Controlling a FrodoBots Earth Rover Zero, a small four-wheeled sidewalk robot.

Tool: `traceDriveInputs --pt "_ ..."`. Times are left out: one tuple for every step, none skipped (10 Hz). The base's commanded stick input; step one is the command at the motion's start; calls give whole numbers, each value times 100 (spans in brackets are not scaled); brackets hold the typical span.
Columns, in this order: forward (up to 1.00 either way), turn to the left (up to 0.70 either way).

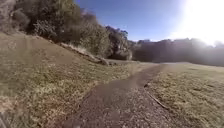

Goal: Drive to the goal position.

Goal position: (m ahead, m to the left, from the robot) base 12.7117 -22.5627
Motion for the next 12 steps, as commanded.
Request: traceDriveInputs --pt "60 0" --pt "60 0" --pt "60 0" --pt "60 0" --pt "60 0" --pt "60 0" --pt "60 0" --pt "60 -3" --pt "60 -8" --pt "60 -13" --pt "60 -14" --pt "60 -15"
